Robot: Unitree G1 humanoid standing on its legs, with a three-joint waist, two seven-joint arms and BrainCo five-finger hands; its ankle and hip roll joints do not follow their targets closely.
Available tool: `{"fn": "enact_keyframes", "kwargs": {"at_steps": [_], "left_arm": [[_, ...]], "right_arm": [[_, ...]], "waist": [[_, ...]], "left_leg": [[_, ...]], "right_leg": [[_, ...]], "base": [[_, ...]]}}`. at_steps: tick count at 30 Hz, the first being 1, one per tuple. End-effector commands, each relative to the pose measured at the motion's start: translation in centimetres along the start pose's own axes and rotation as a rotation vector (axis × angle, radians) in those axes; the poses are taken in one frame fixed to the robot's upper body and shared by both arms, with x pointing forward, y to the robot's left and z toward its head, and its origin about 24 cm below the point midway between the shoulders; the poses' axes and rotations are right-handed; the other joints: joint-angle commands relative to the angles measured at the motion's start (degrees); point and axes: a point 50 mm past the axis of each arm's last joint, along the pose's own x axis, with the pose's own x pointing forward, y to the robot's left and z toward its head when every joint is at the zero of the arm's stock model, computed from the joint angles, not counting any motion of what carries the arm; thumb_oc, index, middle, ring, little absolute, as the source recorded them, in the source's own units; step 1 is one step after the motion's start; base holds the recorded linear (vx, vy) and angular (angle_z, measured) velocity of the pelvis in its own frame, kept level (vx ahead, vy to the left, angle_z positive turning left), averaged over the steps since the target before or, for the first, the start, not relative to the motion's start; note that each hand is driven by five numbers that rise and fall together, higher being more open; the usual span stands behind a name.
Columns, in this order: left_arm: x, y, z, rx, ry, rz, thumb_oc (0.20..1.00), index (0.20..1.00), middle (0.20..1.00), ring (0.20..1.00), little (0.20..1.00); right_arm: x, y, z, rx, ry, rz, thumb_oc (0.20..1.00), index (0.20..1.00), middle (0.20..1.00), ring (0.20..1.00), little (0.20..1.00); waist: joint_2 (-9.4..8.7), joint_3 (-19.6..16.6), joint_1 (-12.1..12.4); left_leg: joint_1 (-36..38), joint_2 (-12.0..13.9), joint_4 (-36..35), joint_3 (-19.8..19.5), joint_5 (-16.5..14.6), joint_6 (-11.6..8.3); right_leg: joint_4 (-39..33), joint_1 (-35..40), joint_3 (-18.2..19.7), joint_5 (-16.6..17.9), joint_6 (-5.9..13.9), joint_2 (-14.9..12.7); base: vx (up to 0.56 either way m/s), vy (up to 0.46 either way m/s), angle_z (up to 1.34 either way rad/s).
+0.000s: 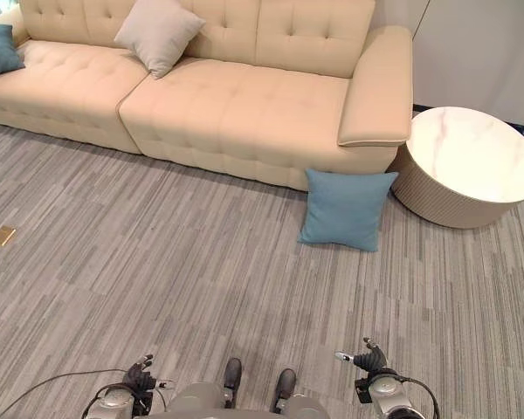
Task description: Pick up all the scattered cushions and arrange them neatly on the sofa.
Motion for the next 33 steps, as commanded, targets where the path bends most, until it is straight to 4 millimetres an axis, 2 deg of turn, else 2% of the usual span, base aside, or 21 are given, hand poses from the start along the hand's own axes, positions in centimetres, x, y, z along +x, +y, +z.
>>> {"fn": "enact_keyframes", "kwargs": {"at_steps": [1, 17, 27, 29, 33], "left_arm": [[0.2, 0.2, -0.1, 0.023, 0.029, 0.022, 1.000, 1.000, 1.000, 1.000, 1.000], [0.0, 0.1, -1.0, 0.053, 0.064, 0.015, 1.000, 1.000, 1.000, 1.000, 1.000], [0.3, 0.2, 0.1, 0.083, 0.033, 0.014, 1.000, 1.000, 1.000, 1.000, 1.000], [0.4, 0.2, 0.5, 0.086, 0.015, 0.013, 1.000, 1.000, 1.000, 1.000, 1.000], [0.5, 0.6, 1.2, 0.108, -0.007, 0.020, 1.000, 1.000, 1.000, 1.000, 1.000]], "right_arm": [[0.0, 0.7, 0.2, -0.036, 0.000, 0.007, 1.000, 1.000, 1.000, 1.000, 1.000], [-0.4, 1.3, -1.3, -0.042, 0.060, 0.015, 1.000, 1.000, 1.000, 1.000, 1.000], [-0.4, 1.3, -1.6, -0.054, 0.079, 0.012, 1.000, 1.000, 1.000, 1.000, 1.000], [-0.4, 1.3, -1.6, -0.064, 0.079, 0.014, 1.000, 1.000, 1.000, 1.000, 1.000], [-0.2, 1.3, -0.7, -0.094, 0.046, 0.018, 1.000, 1.000, 1.000, 1.000, 1.000]], "waist": [[-2.77, -2.6, 1.6], [-2.98, -2.8, 1.7], [-3.46, -1.5, 1.2], [-3.66, -1.1, 1.2], [-4.01, -0.4, 1.5]], "left_leg": [[1.2, 0.2, -0.9, -0.1, -1.8, -2.12], [2.8, -0.2, -0.9, 1.2, -3.4, -1.34], [2.2, -0.7, -0.9, 3.7, -3.9, 0.16], [2.0, -0.6, -0.9, 4.5, -3.9, 0.34], [2.0, 0.8, -0.9, 7.8, -4.0, -0.28]], "right_leg": [[0.3, -0.5, 3.9, 2.2, 6.50, -3.7], [0.3, -0.7, 5.8, 3.3, 7.80, -4.6], [0.3, -3.6, 8.7, 5.7, 8.58, -5.0], [0.4, -4.5, 8.5, 6.4, 8.86, -5.0], [1.6, -6.1, 2.6, 6.5, 8.67, -5.0]], "base": [[0.02, 0.017, -0.07], [0.01, 0.031, -0.10], [-0.03, 0.033, -0.28], [-0.06, -0.026, -0.51], [0.00, -0.106, -1.07]]}}
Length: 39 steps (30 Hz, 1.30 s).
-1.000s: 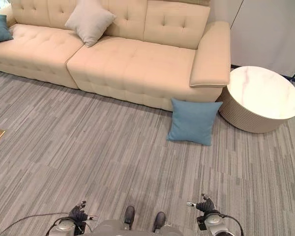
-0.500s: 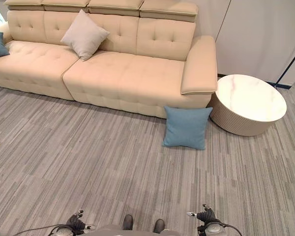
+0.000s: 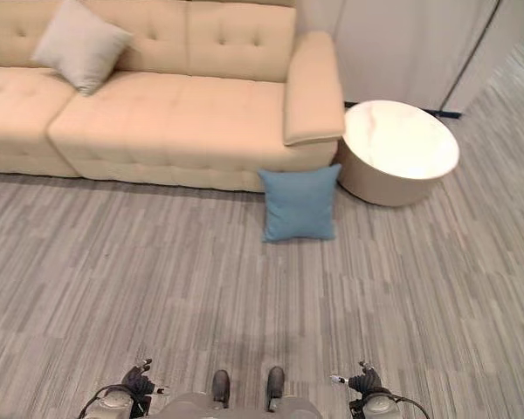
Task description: Pick up all the scattered cushions and arrange them neatly on the sofa.
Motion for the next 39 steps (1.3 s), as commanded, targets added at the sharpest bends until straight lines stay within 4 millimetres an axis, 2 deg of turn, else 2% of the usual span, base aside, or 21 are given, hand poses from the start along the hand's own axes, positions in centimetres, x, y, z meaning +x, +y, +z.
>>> {"fn": "enact_keyframes", "kwargs": {"at_steps": [1, 5, 8, 9, 10, 12, 16, 19, 21, 23, 24, 25, 26, 30, 32, 33, 34, 35, 36, 37, 39], "left_arm": [[0.2, -0.1, 0.9, 0.026, -0.023, 0.007, 1.000, 1.000, 1.000, 1.000, 1.000], [0.3, -0.6, 1.2, 0.032, -0.031, -0.003, 1.000, 1.000, 1.000, 1.000, 1.000], [0.4, -1.4, 1.9, 0.039, -0.050, -0.030, 1.000, 1.000, 1.000, 1.000, 1.000], [0.4, -1.6, 2.2, 0.038, -0.059, -0.034, 1.000, 1.000, 1.000, 1.000, 1.000], [0.4, -1.9, 2.9, 0.031, -0.083, -0.040, 1.000, 1.000, 1.000, 1.000, 1.000], [0.4, -2.1, 2.9, 0.038, -0.083, -0.046, 1.000, 1.000, 1.000, 1.000, 1.000], [0.3, -1.9, 2.3, 0.037, -0.065, -0.042, 1.000, 1.000, 1.000, 1.000, 1.000], [0.3, -1.1, 1.7, 0.048, -0.043, -0.028, 1.000, 1.000, 1.000, 1.000, 1.000], [0.4, -0.3, 2.2, 0.051, -0.059, -0.006, 1.000, 1.000, 1.000, 1.000, 1.000], [0.5, 0.0, 2.3, 0.048, -0.064, 0.002, 1.000, 1.000, 1.000, 1.000, 1.000], [0.4, 0.2, 2.2, 0.052, -0.062, 0.006, 1.000, 1.000, 1.000, 1.000, 1.000], [0.4, 0.1, 1.8, 0.057, -0.050, 0.003, 1.000, 1.000, 1.000, 1.000, 1.000], [0.3, 0.0, 1.4, 0.055, -0.036, 0.002, 1.000, 1.000, 1.000, 1.000, 1.000], [0.3, 0.0, 1.1, 0.067, -0.027, 0.011, 1.000, 1.000, 1.000, 1.000, 1.000], [0.3, -0.4, 0.9, 0.082, -0.018, 0.001, 1.000, 1.000, 1.000, 1.000, 1.000], [0.3, -0.5, 1.0, 0.081, -0.021, 0.000, 1.000, 1.000, 1.000, 1.000, 1.000], [0.4, -0.8, 2.2, 0.063, -0.060, -0.012, 1.000, 1.000, 1.000, 1.000, 1.000], [0.4, -0.8, 2.2, 0.063, -0.060, -0.012, 1.000, 1.000, 1.000, 1.000, 1.000], [0.5, -0.8, 2.7, 0.043, -0.076, -0.009, 1.000, 1.000, 1.000, 1.000, 1.000], [0.5, -0.7, 2.8, 0.030, -0.079, -0.005, 1.000, 1.000, 1.000, 1.000, 1.000], [0.5, -0.8, 2.7, 0.022, -0.075, -0.004, 1.000, 1.000, 1.000, 1.000, 1.000]], "right_arm": [[0.2, -0.7, 0.4, -0.046, -0.013, -0.030, 1.000, 1.000, 1.000, 1.000, 1.000], [0.1, -0.9, -0.1, -0.018, 0.001, -0.043, 1.000, 1.000, 1.000, 1.000, 1.000], [0.2, -1.4, -0.1, 0.015, 0.004, -0.062, 1.000, 1.000, 1.000, 1.000, 1.000], [0.2, -1.5, 0.0, 0.022, 0.002, -0.070, 1.000, 1.000, 1.000, 1.000, 1.000], [0.3, -1.7, 0.2, 0.033, -0.003, -0.084, 1.000, 1.000, 1.000, 1.000, 1.000], [0.3, -1.8, 0.3, 0.032, -0.010, -0.088, 1.000, 1.000, 1.000, 1.000, 1.000], [0.3, -1.4, 0.5, 0.029, -0.016, -0.078, 1.000, 1.000, 1.000, 1.000, 1.000], [0.2, -0.5, 0.7, 0.024, -0.023, -0.050, 1.000, 1.000, 1.000, 1.000, 1.000], [0.4, -0.3, 1.9, 0.026, -0.058, -0.037, 1.000, 1.000, 1.000, 1.000, 1.000], [0.4, -0.3, 2.5, 0.026, -0.077, -0.035, 1.000, 1.000, 1.000, 1.000, 1.000], [0.5, -0.3, 3.3, 0.023, -0.100, -0.036, 1.000, 1.000, 1.000, 1.000, 1.000], [0.6, -0.6, 3.7, 0.008, -0.114, -0.044, 1.000, 1.000, 1.000, 1.000, 1.000], [0.6, -0.6, 3.6, -0.006, -0.109, -0.045, 1.000, 1.000, 1.000, 1.000, 1.000], [0.5, -0.6, 3.2, -0.010, -0.099, -0.044, 1.000, 1.000, 1.000, 1.000, 1.000], [0.5, -0.6, 2.7, -0.008, -0.090, -0.042, 1.000, 1.000, 1.000, 1.000, 1.000], [0.5, -0.6, 2.7, -0.005, -0.093, -0.039, 1.000, 1.000, 1.000, 1.000, 1.000], [0.6, -1.1, 3.1, -0.006, -0.103, -0.055, 1.000, 1.000, 1.000, 1.000, 1.000], [0.6, -1.1, 3.1, -0.005, -0.103, -0.056, 1.000, 1.000, 1.000, 1.000, 1.000], [0.6, -1.3, 3.2, -0.008, -0.104, -0.063, 1.000, 1.000, 1.000, 1.000, 1.000], [0.6, -1.4, 3.2, -0.003, -0.102, -0.065, 1.000, 1.000, 1.000, 1.000, 1.000], [0.6, -1.4, 3.2, 0.002, -0.100, -0.066, 1.000, 1.000, 1.000, 1.000, 1.000]], "waist": [[-0.82, -1.0, 0.5], [-0.53, -1.0, -0.7], [-0.66, 0.7, -1.3], [-0.72, 1.1, -1.1], [-1.03, 1.6, -0.5], [-1.30, 1.4, 0.3], [-1.40, 1.0, 1.3], [-2.21, 0.3, 2.2], [-1.92, 1.1, 2.4], [-1.32, 1.5, 2.3], [-0.95, 1.9, 2.3], [-0.73, 1.7, 2.2], [-0.58, 1.6, 1.9], [-0.88, 1.4, 0.5], [-0.81, 0.1, -0.3], [-0.82, 0.1, -0.4], [-1.51, 2.3, 0.6], [-1.46, 2.3, 0.6], [-2.05, 3.2, 1.4], [-2.36, 3.4, 1.8], [-2.63, 3.3, 2.3]], "left_leg": [[0.8, -1.8, 0.2, -10.5, -2.3, -1.05], [1.2, -1.1, 0.8, -11.1, -2.4, -1.93], [-2.5, -0.9, 10.9, -14.2, -4.6, -2.39], [-3.9, -1.7, 13.0, -16.2, -4.0, -2.63], [-6.9, -4.2, 14.0, -20.1, -4.4, -2.43], [-10.9, -6.8, 11.7, -22.2, -2.9, -1.88], [-10.7, -7.1, 10.6, -22.6, -1.8, -1.43], [-8.5, -6.6, 10.3, -20.5, -3.0, 0.23], [-7.1, -5.9, 10.3, -19.0, -3.8, 1.35], [-6.1, -5.2, 10.0, -18.3, -4.1, 1.72], [-4.7, -4.7, 9.4, -17.3, -4.7, 1.97], [-2.1, -4.6, 8.0, -16.7, -6.0, 2.22], [-0.2, -4.8, 6.8, -17.0, -6.6, 2.20], [2.3, -5.3, 5.9, -18.9, -7.9, 1.82], [4.1, -3.7, 5.9, -20.1, -9.0, 0.31], [3.7, -3.1, 8.0, -20.4, -8.4, -0.68], [-3.6, -2.8, 21.1, -20.0, -3.4, -3.03], [-4.0, -2.7, 21.6, -20.1, -3.6, -3.05], [-8.2, -2.8, 27.4, -19.2, -2.3, -2.99], [-10.3, -2.7, 28.7, -18.6, -2.2, -2.73], [-12.2, -2.8, 27.2, -17.2, -3.6, -2.14]], "right_leg": [[-1.3, 2.3, 1.8, 3.1, 4.25, -2.7], [-2.0, 3.5, 2.8, 2.0, 3.08, -1.7], [-2.1, 4.6, 4.0, 0.8, 1.41, -0.9], [-2.2, 4.7, 4.3, 0.8, 1.16, -0.8], [-2.4, 4.8, 4.8, 0.7, 1.08, -0.8], [-2.4, 5.5, 5.9, 0.1, 1.29, 0.0], [-2.1, 6.8, 8.5, -1.5, 1.03, 1.5], [2.9, 7.0, 9.6, -3.2, 1.80, 0.2], [11.3, 3.3, 9.5, -2.6, 3.81, -0.5], [15.8, 0.3, 8.0, -1.7, 4.78, -1.4], [16.5, -1.9, 4.7, -0.3, 4.93, -3.3], [11.6, -3.1, 1.3, 0.6, 3.84, -4.4], [7.5, -4.6, 0.4, 2.5, 4.02, -4.4], [3.3, -5.5, 3.2, 4.6, 4.26, -3.6], [2.2, -4.1, 3.4, 4.8, 3.34, -2.8], [1.4, -3.0, 3.2, 4.7, 2.83, -2.3], [-0.5, 0.2, 2.7, 4.1, 1.43, -2.2], [-0.5, 0.1, 2.6, 4.2, 1.41, -2.1], [-1.4, 1.4, 2.0, 3.6, 0.51, -2.3], [-1.7, 2.0, 1.4, 3.2, 0.29, -2.4], [-2.2, 2.8, 1.0, 2.4, 0.48, -2.3]], "base": [[0.11, -0.178, -0.43], [0.08, -0.147, 0.20], [0.04, -0.129, 0.07], [0.05, -0.076, -0.21], [0.09, -0.053, -0.29], [0.20, 0.017, -0.13], [0.20, 0.115, -0.44], [0.22, 0.229, -0.92], [0.10, 0.156, -0.56], [0.10, 0.117, -0.59], [0.28, 0.076, -0.77], [0.41, 0.013, -0.91], [0.34, -0.032, -0.81], [0.30, -0.091, 0.05], [0.38, -0.185, 0.87], [0.32, -0.337, 0.85], [0.13, -0.251, 0.45], [0.07, -0.250, 0.32], [0.07, -0.113, 0.14], [0.12, -0.131, -0.01], [0.18, -0.058, 0.12]]}}
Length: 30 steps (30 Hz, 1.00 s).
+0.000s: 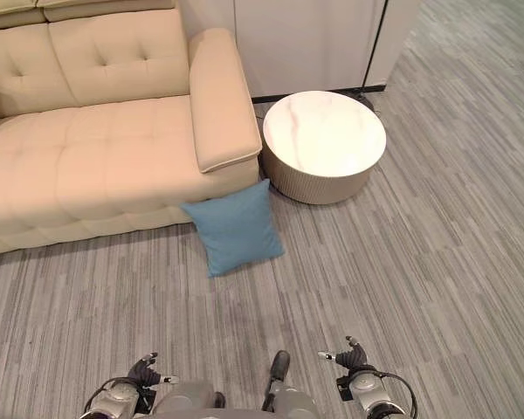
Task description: Pick up all the scattered cushions and arrange them neatly on the sofa.
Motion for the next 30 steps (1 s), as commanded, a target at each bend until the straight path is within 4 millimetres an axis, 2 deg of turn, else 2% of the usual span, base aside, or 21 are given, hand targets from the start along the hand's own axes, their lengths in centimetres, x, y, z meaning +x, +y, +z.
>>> {"fn": "enact_keyframes", "kwargs": {"at_steps": [1, 2, 3, 6, 9, 11, 12, 13, 14, 15, 17, 18, 20, 21, 23, 26, 27, 28, 30], "left_arm": [[0.2, 0.2, 1.0, 0.014, -0.036, 0.016, 1.000, 1.000, 1.000, 1.000, 1.000], [0.1, 0.1, 0.8, 0.017, -0.028, 0.012, 1.000, 1.000, 1.000, 1.000, 1.000], [0.1, 0.0, 0.3, 0.022, -0.010, 0.009, 1.000, 1.000, 1.000, 1.000, 1.000], [0.0, 0.2, -0.1, 0.028, -0.001, 0.010, 1.000, 1.000, 1.000, 1.000, 1.000], [-0.2, 0.6, -1.1, 0.016, 0.028, 0.022, 1.000, 1.000, 1.000, 1.000, 1.000], [-0.3, 0.9, -1.4, 0.007, 0.039, 0.026, 1.000, 1.000, 1.000, 1.000, 1.000], [-0.3, 1.2, -1.5, -0.001, 0.041, 0.033, 1.000, 1.000, 1.000, 1.000, 1.000], [-0.3, 1.2, -1.4, -0.001, 0.041, 0.033, 1.000, 1.000, 1.000, 1.000, 1.000], [-0.2, 1.6, -1.1, -0.003, 0.031, 0.041, 1.000, 1.000, 1.000, 1.000, 1.000], [-0.2, 1.8, -0.8, -0.005, 0.023, 0.046, 1.000, 1.000, 1.000, 1.000, 1.000], [-0.1, 2.1, -0.4, -0.002, 0.009, 0.052, 1.000, 1.000, 1.000, 1.000, 1.000], [-0.1, 2.0, -0.4, -0.001, 0.005, 0.053, 1.000, 1.000, 1.000, 1.000, 1.000], [-0.1, 1.8, -0.4, 0.009, 0.001, 0.047, 1.000, 1.000, 1.000, 1.000, 1.000], [-0.1, 1.7, -0.5, 0.015, 0.005, 0.045, 1.000, 1.000, 1.000, 1.000, 1.000], [-0.2, 1.7, -0.9, 0.026, 0.021, 0.045, 1.000, 1.000, 1.000, 1.000, 1.000], [-0.3, 1.5, -1.7, 0.019, 0.049, 0.050, 1.000, 1.000, 1.000, 1.000, 1.000], [-0.3, 1.4, -1.7, 0.018, 0.048, 0.048, 1.000, 1.000, 1.000, 1.000, 1.000], [-0.3, 1.0, -1.5, 0.017, 0.047, 0.038, 1.000, 1.000, 1.000, 1.000, 1.000], [-0.2, 0.9, -1.3, 0.018, 0.040, 0.034, 1.000, 1.000, 1.000, 1.000, 1.000]], "right_arm": [[0.3, -1.5, 0.4, -0.019, -0.020, -0.046, 1.000, 1.000, 1.000, 1.000, 1.000], [0.2, -1.5, 0.3, -0.022, -0.018, -0.045, 1.000, 1.000, 1.000, 1.000, 1.000], [0.1, -1.5, -0.2, -0.025, -0.005, -0.047, 1.000, 1.000, 1.000, 1.000, 1.000], [0.0, -1.4, -0.6, -0.020, 0.006, -0.046, 1.000, 1.000, 1.000, 1.000, 1.000], [-0.2, -0.6, -1.1, -0.031, 0.019, -0.016, 1.000, 1.000, 1.000, 1.000, 1.000], [-0.2, -0.3, -1.1, -0.033, 0.020, -0.006, 1.000, 1.000, 1.000, 1.000, 1.000], [-0.2, -0.2, -0.7, -0.031, 0.009, 0.003, 1.000, 1.000, 1.000, 1.000, 1.000], [-0.2, -0.2, -0.7, -0.031, 0.009, 0.003, 1.000, 1.000, 1.000, 1.000, 1.000], [0.0, 0.0, 0.2, -0.025, -0.021, 0.011, 1.000, 1.000, 1.000, 1.000, 1.000], [0.1, -0.1, 0.8, -0.029, -0.038, 0.012, 1.000, 1.000, 1.000, 1.000, 1.000], [0.2, -0.2, 1.5, -0.025, -0.061, 0.008, 1.000, 1.000, 1.000, 1.000, 1.000], [0.3, -0.4, 1.8, -0.022, -0.073, 0.002, 1.000, 1.000, 1.000, 1.000, 1.000], [0.3, -0.5, 1.8, -0.023, -0.075, -0.001, 1.000, 1.000, 1.000, 1.000, 1.000], [0.3, -0.7, 1.5, -0.024, -0.063, -0.005, 1.000, 1.000, 1.000, 1.000, 1.000], [0.2, -0.9, 1.1, -0.023, -0.051, -0.010, 1.000, 1.000, 1.000, 1.000, 1.000], [0.1, -0.8, 0.7, -0.031, -0.043, -0.007, 1.000, 1.000, 1.000, 1.000, 1.000], [0.1, -0.9, 0.7, -0.027, -0.049, -0.013, 1.000, 1.000, 1.000, 1.000, 1.000], [0.1, -1.3, 0.6, -0.011, -0.045, -0.023, 1.000, 1.000, 1.000, 1.000, 1.000], [0.2, -1.5, 0.5, -0.005, -0.044, -0.033, 1.000, 1.000, 1.000, 1.000, 1.000]], "waist": [[0.12, 3.1, 0.3], [0.13, 2.9, 0.5], [0.63, 2.5, 0.7], [1.62, 2.2, 1.4], [0.80, 1.5, 2.3], [0.16, 1.0, 3.0], [-0.22, 0.6, 3.8], [-0.25, 0.4, 3.8], [0.35, 1.0, 3.7], [0.80, 1.7, 3.3], [2.11, 2.0, 2.3], [2.74, 2.1, 1.5], [2.95, 2.0, 0.6], [2.74, 1.8, -0.2], [2.28, 1.8, -0.8], [1.77, 1.1, -0.7], [1.68, 1.0, -0.6], [1.73, 0.9, -0.8], [1.73, 1.0, -1.1]], "left_leg": [[3.0, 0.7, -19.5, 1.9, 2.2, 2.10], [3.0, 0.4, -21.8, 2.3, 1.7, 2.28], [2.7, 0.1, -27.9, 3.4, 3.6, 2.26], [0.7, 0.6, -33.4, 6.6, 8.7, 1.83], [2.9, 0.0, -34.3, 6.0, 8.0, 2.66], [4.2, -0.5, -33.9, 5.6, 6.6, 3.20], [5.2, -1.3, -33.4, 5.5, 4.8, 4.33], [5.0, -1.3, -33.4, 5.5, 5.0, 4.33], [6.2, -1.5, -33.0, 5.1, 3.7, 5.56], [6.9, -1.5, -32.6, 4.6, 3.3, 6.19], [7.6, -1.2, -32.7, 3.2, 3.0, 6.88], [9.7, -1.6, -33.2, 1.8, 2.4, 7.28], [12.0, -1.9, -34.4, -0.1, 1.5, 6.93], [13.3, -2.3, -35.2, -1.7, 1.1, 6.54], [14.3, -2.5, -35.7, -3.3, 0.7, 6.07], [15.1, -1.8, -36.7, -4.1, 0.6, 5.10], [15.0, -1.4, -37.0, -4.9, 0.8, 4.56], [14.1, -0.3, -37.5, -6.0, 1.7, 2.93], [13.5, 0.2, -37.3, -6.5, 2.0, 2.31]], "right_leg": [[0.2, 2.2, -0.1, -0.7, 11.87, -0.9], [0.2, 2.4, -0.3, -1.1, 12.03, -0.8], [0.2, 3.3, -0.9, -2.2, 12.33, -0.1], [0.2, 5.2, -1.2, -4.4, 11.97, 1.8], [0.6, 7.7, -0.4, -5.4, 11.88, 2.4], [2.0, 8.6, -0.3, -6.2, 12.21, 1.8], [6.3, 8.1, 0.1, -6.7, 13.03, 0.6], [6.3, 7.9, 0.1, -6.6, 13.02, 0.6], [15.3, 3.8, 0.7, -5.3, 14.44, -1.3], [20.2, 1.6, 1.2, -4.2, 15.23, -1.9], [26.7, -2.6, 2.6, -3.2, 15.41, -1.7], [27.2, -4.5, 3.5, -3.1, 14.48, -1.6], [19.8, -5.5, 4.9, -4.3, 13.54, -1.7], [14.7, -6.3, 7.6, -2.9, 14.08, -1.8], [10.7, -5.3, 9.6, -1.8, 14.66, -1.9], [8.6, -3.9, 8.4, -0.8, 14.36, -1.8], [7.8, -3.5, 8.2, -1.0, 14.08, -1.4], [6.2, -2.4, 6.1, -1.5, 13.45, -0.8], [5.7, -1.9, 5.3, -2.0, 13.12, -0.6]], "base": [[0.21, -0.028, 0.27], [0.28, 0.009, 0.14], [0.27, 0.039, 0.04], [0.25, 0.063, 0.26], [0.30, 0.115, -0.14], [0.31, 0.175, -0.28], [0.20, 0.155, -0.05], [0.20, 0.237, -0.10], [0.11, 0.189, -0.25], [0.14, 0.240, -0.31], [0.16, 0.144, 0.24], [0.35, 0.043, 0.62], [0.39, -0.089, 0.25], [0.31, -0.146, 0.28], [0.24, -0.143, 0.93], [0.18, -0.165, 0.95], [0.15, -0.279, 0.33], [0.12, -0.298, 0.03], [0.05, -0.200, 0.65]]}}
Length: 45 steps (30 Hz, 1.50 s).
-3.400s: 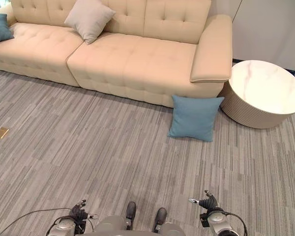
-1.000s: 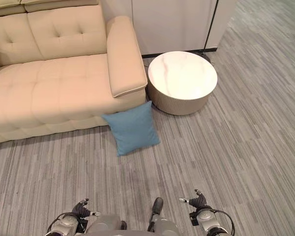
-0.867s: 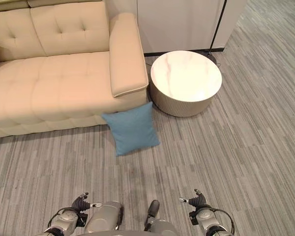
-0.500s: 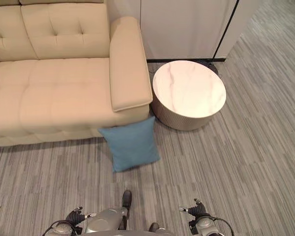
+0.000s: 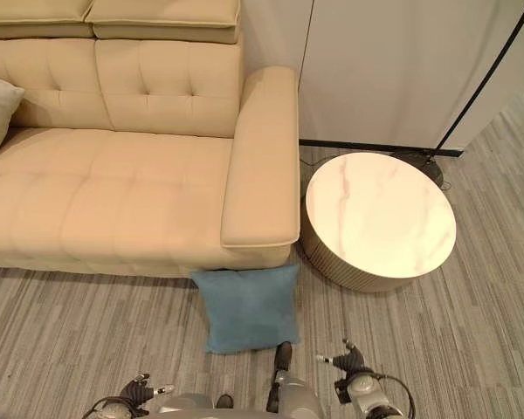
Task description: Pick up all the scattered cushions and arrange them neatly on the sofa.
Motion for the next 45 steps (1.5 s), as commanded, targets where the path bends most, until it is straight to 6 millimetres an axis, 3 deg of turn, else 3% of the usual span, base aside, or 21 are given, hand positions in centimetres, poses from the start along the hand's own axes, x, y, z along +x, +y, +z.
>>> {"fn": "enact_keyframes", "kwargs": {"at_steps": [1, 3, 6, 11, 18, 22, 25, 29, 33, 35, 36, 39, 45], "left_arm": [[0.5, 1.1, 3.7, 0.010, -0.108, 0.039, 1.000, 1.000, 1.000, 1.000, 1.000], [0.6, 0.9, 4.8, 0.009, -0.140, 0.032, 1.000, 1.000, 1.000, 1.000, 1.000], [0.6, 0.3, 5.7, 0.037, -0.174, 0.009, 1.000, 1.000, 1.000, 1.000, 1.000], [0.5, 0.4, 4.6, 0.053, -0.139, 0.002, 1.000, 1.000, 1.000, 1.000, 1.000], [0.5, 1.7, 3.5, 0.015, -0.102, 0.041, 1.000, 1.000, 1.000, 1.000, 1.000], [0.5, 2.6, 3.4, 0.018, -0.100, 0.065, 1.000, 1.000, 1.000, 1.000, 1.000], [0.4, 2.8, 2.9, 0.007, -0.091, 0.072, 1.000, 1.000, 1.000, 1.000, 1.000], [0.4, 2.3, 2.3, 0.007, -0.069, 0.062, 1.000, 1.000, 1.000, 1.000, 1.000], [0.6, 1.2, 4.3, 0.018, -0.128, 0.031, 1.000, 1.000, 1.000, 1.000, 1.000], [0.6, 0.9, 4.9, 0.024, -0.144, 0.018, 1.000, 1.000, 1.000, 1.000, 1.000], [0.6, 0.5, 4.8, 0.028, -0.140, 0.009, 1.000, 1.000, 1.000, 1.000, 1.000], [0.5, 0.2, 3.3, 0.028, -0.093, -0.001, 1.000, 1.000, 1.000, 1.000, 1.000], [0.5, 1.0, 3.7, -0.026, -0.110, 0.033, 1.000, 1.000, 1.000, 1.000, 1.000]], "right_arm": [[0.4, -1.9, 1.0, 0.021, -0.037, -0.058, 1.000, 1.000, 1.000, 1.000, 1.000], [0.5, -2.6, 1.0, 0.035, -0.038, -0.081, 1.000, 1.000, 1.000, 1.000, 1.000], [0.4, -3.2, 0.4, 0.056, -0.018, -0.102, 1.000, 1.000, 1.000, 1.000, 1.000], [0.2, -2.1, -0.1, 0.038, 0.002, -0.061, 1.000, 1.000, 1.000, 1.000, 1.000], [0.3, -1.2, 0.6, 0.024, -0.012, -0.030, 1.000, 1.000, 1.000, 1.000, 1.000], [0.4, -1.0, 1.3, 0.027, -0.034, -0.022, 1.000, 1.000, 1.000, 1.000, 1.000], [0.3, -1.0, 1.0, 0.020, -0.033, -0.023, 1.000, 1.000, 1.000, 1.000, 1.000], [0.3, -1.2, 1.2, 0.022, -0.048, -0.026, 1.000, 1.000, 1.000, 1.000, 1.000], [0.4, -2.4, 1.3, 0.037, -0.059, -0.064, 1.000, 1.000, 1.000, 1.000, 1.000], [0.5, -3.0, 1.2, 0.040, -0.050, -0.081, 1.000, 1.000, 1.000, 1.000, 1.000], [0.5, -3.3, 0.9, 0.057, -0.038, -0.092, 1.000, 1.000, 1.000, 1.000, 1.000], [0.3, -3.1, 0.1, 0.051, -0.011, -0.084, 1.000, 1.000, 1.000, 1.000, 1.000], [0.2, -2.0, -0.2, 0.068, 0.006, -0.061, 1.000, 1.000, 1.000, 1.000, 1.000]], "waist": [[0.29, 2.8, -0.5], [0.31, 3.2, -0.8], [0.87, 2.5, -2.1], [1.09, 1.1, -2.5], [0.43, 2.0, -0.9], [0.35, 2.4, -0.4], [-0.11, 1.6, 1.0], [-0.01, 1.0, 0.8], [0.85, 2.1, -0.6], [1.07, 2.7, -1.0], [0.78, 2.7, -1.4], [1.71, 1.2, -2.2], [1.17, 0.8, -1.5]], "left_leg": [[-6.3, 3.8, -7.0, -1.0, 2.6, -1.59], [-8.4, 4.2, -5.8, 0.0, 3.3, -2.01], [-10.4, 5.3, -7.6, 5.5, 5.8, -1.87], [-6.5, 5.1, -11.1, 7.9, 5.3, -1.32], [-6.6, 3.3, -9.8, 8.1, 3.7, 0.62], [-7.8, 3.3, -9.4, 8.2, 4.0, 1.24], [-8.4, 3.2, -9.4, 8.8, 4.4, 0.67], [-7.1, 4.3, -11.5, 8.5, 6.0, -0.76], [-9.5, 5.5, -11.8, 5.9, 8.7, -2.99], [-11.1, 5.2, -9.4, 5.6, 8.3, -3.07], [-10.9, 4.5, -7.1, 5.7, 6.3, -2.60], [-7.7, 4.9, -10.9, 7.4, 6.5, -2.16], [-5.6, 4.6, -13.7, 8.4, 6.5, -1.73]], "right_leg": [[5.4, 2.4, -2.2, -7.3, 8.27, -0.4], [4.8, 3.3, -4.7, -8.1, 7.65, -0.5], [4.2, 4.8, -8.0, -8.9, 7.62, -0.9], [4.5, 6.4, -6.7, -8.5, 8.54, -1.2], [6.3, 3.0, -3.0, -4.8, 10.90, -3.9], [8.3, 2.0, -2.0, -5.7, 10.82, -4.0], [5.7, 4.8, -2.8, -6.3, 10.77, -3.8], [3.1, 6.5, -3.2, -6.7, 10.21, -2.4], [1.0, 6.8, -5.7, -7.8, 8.79, -0.8], [1.3, 6.6, -6.8, -7.7, 8.37, -1.1], [1.5, 6.3, -7.3, -7.6, 8.16, -1.6], [1.3, 7.0, -7.0, -7.5, 8.45, -0.8], [0.9, 8.0, -6.6, -7.3, 9.12, -1.3]], "base": [[0.00, -0.176, 1.00], [0.02, -0.164, 0.83], [0.04, 0.007, 0.76], [0.07, 0.169, -0.16], [-0.05, 0.169, -0.28], [-0.09, 0.022, -0.40], [-0.06, -0.083, -0.09], [0.00, -0.187, 0.03], [-0.08, -0.211, 0.62], [-0.11, -0.067, 0.83], [-0.05, -0.004, 0.55], [0.08, 0.080, 0.05], [0.07, 0.058, -0.02]]}}
